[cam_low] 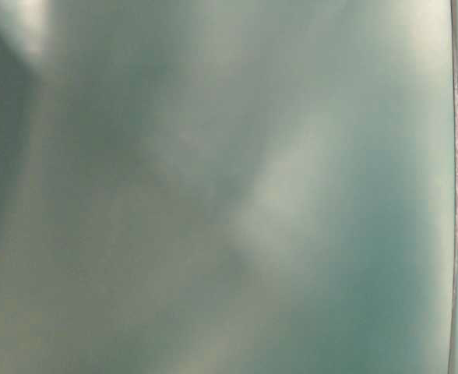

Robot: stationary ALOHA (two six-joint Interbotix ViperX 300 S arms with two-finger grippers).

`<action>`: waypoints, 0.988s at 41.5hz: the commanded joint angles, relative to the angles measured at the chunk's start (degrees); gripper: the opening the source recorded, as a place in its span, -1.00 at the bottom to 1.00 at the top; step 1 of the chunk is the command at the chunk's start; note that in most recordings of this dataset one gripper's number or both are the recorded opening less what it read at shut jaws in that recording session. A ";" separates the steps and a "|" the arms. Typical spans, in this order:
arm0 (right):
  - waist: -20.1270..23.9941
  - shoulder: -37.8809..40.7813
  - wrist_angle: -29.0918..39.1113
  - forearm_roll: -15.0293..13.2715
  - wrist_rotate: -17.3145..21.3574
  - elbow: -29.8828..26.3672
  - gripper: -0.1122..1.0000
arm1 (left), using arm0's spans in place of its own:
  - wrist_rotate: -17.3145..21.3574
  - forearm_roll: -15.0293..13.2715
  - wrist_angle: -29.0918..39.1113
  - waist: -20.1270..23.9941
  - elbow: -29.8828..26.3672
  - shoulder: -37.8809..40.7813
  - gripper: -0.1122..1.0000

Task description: Scoop the yellow hexagonal prism block from the bowl with a spoon using the right arm.

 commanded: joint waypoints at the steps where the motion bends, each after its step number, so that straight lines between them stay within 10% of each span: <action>1: -0.18 -5.36 3.34 0.18 -0.79 -1.05 -0.37 | 0.18 0.18 -0.26 0.18 -1.41 0.44 -0.80; 20: -15.47 -24.26 43.86 0.00 -11.07 -13.10 -0.37 | 0.35 0.18 -0.70 0.18 -1.41 0.35 -0.80; 41: -31.99 -21.45 76.11 -3.60 -13.97 -31.29 -0.37 | 0.35 0.18 -0.79 0.18 -1.32 0.53 -0.80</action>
